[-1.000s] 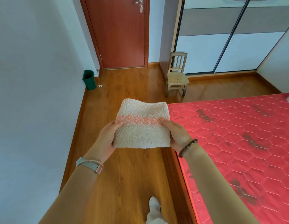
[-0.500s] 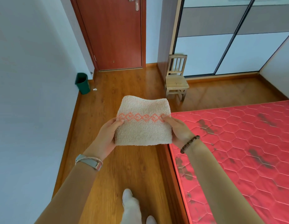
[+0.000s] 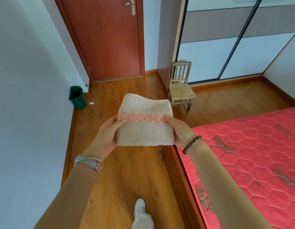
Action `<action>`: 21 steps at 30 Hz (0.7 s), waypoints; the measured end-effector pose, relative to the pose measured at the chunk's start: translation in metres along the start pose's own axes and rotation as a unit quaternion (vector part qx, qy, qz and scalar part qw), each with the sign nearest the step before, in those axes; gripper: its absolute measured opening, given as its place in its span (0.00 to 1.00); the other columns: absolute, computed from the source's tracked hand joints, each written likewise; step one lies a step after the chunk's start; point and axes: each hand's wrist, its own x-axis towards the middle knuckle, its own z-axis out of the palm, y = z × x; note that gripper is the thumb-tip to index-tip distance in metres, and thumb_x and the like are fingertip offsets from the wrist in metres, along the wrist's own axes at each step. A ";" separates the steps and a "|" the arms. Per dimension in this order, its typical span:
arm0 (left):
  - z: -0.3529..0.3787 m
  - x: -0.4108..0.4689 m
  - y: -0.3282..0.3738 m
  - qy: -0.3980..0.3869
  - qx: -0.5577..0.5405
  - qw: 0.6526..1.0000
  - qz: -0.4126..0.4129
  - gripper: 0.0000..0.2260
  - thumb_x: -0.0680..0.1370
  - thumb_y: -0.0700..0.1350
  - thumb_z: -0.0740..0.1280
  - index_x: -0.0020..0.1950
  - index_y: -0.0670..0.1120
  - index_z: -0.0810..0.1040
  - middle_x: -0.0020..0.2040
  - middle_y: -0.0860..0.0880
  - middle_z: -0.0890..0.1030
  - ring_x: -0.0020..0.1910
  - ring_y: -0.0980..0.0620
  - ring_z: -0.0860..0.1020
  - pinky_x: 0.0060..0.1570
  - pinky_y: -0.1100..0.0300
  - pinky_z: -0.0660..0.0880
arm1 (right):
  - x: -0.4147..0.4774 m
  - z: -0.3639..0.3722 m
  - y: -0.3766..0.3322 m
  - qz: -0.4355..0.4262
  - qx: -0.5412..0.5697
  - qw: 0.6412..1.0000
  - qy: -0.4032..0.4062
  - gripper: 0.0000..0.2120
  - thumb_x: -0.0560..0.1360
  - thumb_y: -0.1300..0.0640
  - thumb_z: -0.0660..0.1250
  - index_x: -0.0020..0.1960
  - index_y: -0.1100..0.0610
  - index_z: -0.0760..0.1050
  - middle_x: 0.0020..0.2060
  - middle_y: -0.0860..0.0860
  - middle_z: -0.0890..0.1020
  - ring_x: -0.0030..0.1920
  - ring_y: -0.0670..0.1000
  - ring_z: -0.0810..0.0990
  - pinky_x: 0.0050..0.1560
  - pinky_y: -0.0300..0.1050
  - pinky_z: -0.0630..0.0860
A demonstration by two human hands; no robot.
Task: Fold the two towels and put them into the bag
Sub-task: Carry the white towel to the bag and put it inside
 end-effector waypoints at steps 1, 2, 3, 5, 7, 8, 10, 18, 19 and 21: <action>-0.008 0.012 0.008 -0.005 0.004 1.000 -0.002 0.17 0.81 0.46 0.66 0.69 0.47 0.75 0.62 0.49 0.81 0.62 0.49 0.79 0.53 0.53 0.79 | 0.011 0.009 -0.005 0.001 0.006 1.000 0.002 0.17 0.80 0.54 0.63 0.65 0.62 0.74 0.60 0.57 0.81 0.60 0.57 0.80 0.62 0.59 0.75; -0.015 0.023 0.016 -0.010 0.009 1.000 -0.005 0.17 0.81 0.47 0.66 0.69 0.47 0.75 0.62 0.49 0.81 0.62 0.48 0.79 0.54 0.52 0.78 | 0.020 0.016 -0.008 0.000 0.010 1.000 0.004 0.17 0.79 0.55 0.63 0.65 0.61 0.74 0.60 0.56 0.81 0.60 0.57 0.80 0.62 0.59 0.75; -0.021 0.034 0.023 -0.015 0.013 1.000 -0.007 0.17 0.81 0.47 0.65 0.69 0.47 0.75 0.63 0.49 0.81 0.63 0.48 0.78 0.54 0.51 0.78 | 0.031 0.022 -0.012 0.000 0.015 1.000 0.005 0.17 0.79 0.55 0.64 0.65 0.61 0.74 0.60 0.56 0.81 0.60 0.57 0.80 0.62 0.58 0.75; -0.029 0.053 0.035 -0.017 0.017 1.000 -0.008 0.16 0.81 0.47 0.65 0.69 0.47 0.75 0.62 0.49 0.80 0.62 0.48 0.78 0.53 0.51 0.78 | 0.048 0.030 -0.018 -0.004 0.023 1.000 0.003 0.17 0.79 0.55 0.63 0.65 0.61 0.73 0.61 0.56 0.81 0.60 0.56 0.80 0.61 0.57 0.76; -0.033 0.072 0.044 -0.019 0.022 1.000 -0.008 0.16 0.81 0.46 0.65 0.69 0.46 0.74 0.62 0.49 0.80 0.62 0.48 0.78 0.53 0.52 0.77 | 0.063 0.036 -0.025 -0.008 0.028 1.000 0.004 0.15 0.79 0.55 0.63 0.64 0.61 0.74 0.60 0.56 0.81 0.60 0.56 0.80 0.59 0.54 0.77; -0.034 0.082 0.047 -0.022 0.024 0.999 -0.011 0.16 0.81 0.45 0.65 0.69 0.46 0.74 0.62 0.49 0.80 0.62 0.48 0.78 0.54 0.52 0.77 | 0.070 0.038 -0.029 -0.008 0.029 0.999 0.009 0.14 0.79 0.55 0.63 0.63 0.60 0.75 0.59 0.55 0.81 0.59 0.56 0.80 0.57 0.54 0.78; -0.035 0.100 0.050 -0.028 0.022 0.999 -0.025 0.17 0.81 0.45 0.64 0.70 0.46 0.74 0.63 0.48 0.80 0.63 0.48 0.78 0.55 0.51 0.77 | 0.085 0.038 -0.034 -0.004 0.034 0.999 0.024 0.14 0.79 0.55 0.64 0.61 0.60 0.75 0.58 0.55 0.82 0.58 0.55 0.81 0.56 0.54 0.78; -0.023 0.180 0.058 -0.048 0.011 0.997 -0.062 0.16 0.81 0.44 0.65 0.69 0.46 0.75 0.63 0.50 0.80 0.63 0.50 0.78 0.56 0.52 0.77 | 0.147 0.022 -0.063 0.003 0.025 0.997 0.070 0.12 0.79 0.52 0.65 0.58 0.57 0.78 0.55 0.53 0.83 0.56 0.54 0.82 0.53 0.53 0.80; -0.020 0.190 0.060 -0.052 0.009 0.997 -0.063 0.16 0.81 0.44 0.65 0.69 0.46 0.75 0.63 0.50 0.81 0.64 0.50 0.78 0.56 0.53 0.77 | 0.157 0.018 -0.068 0.005 0.024 0.997 0.076 0.12 0.78 0.52 0.65 0.58 0.57 0.77 0.56 0.53 0.83 0.56 0.55 0.82 0.53 0.54 0.80; -0.014 0.215 0.065 -0.061 0.010 0.996 -0.064 0.17 0.81 0.44 0.65 0.70 0.45 0.75 0.64 0.49 0.81 0.64 0.49 0.78 0.58 0.52 0.77 | 0.177 0.010 -0.079 0.006 0.030 0.996 0.083 0.12 0.78 0.52 0.65 0.58 0.57 0.77 0.56 0.54 0.83 0.56 0.55 0.82 0.53 0.54 0.80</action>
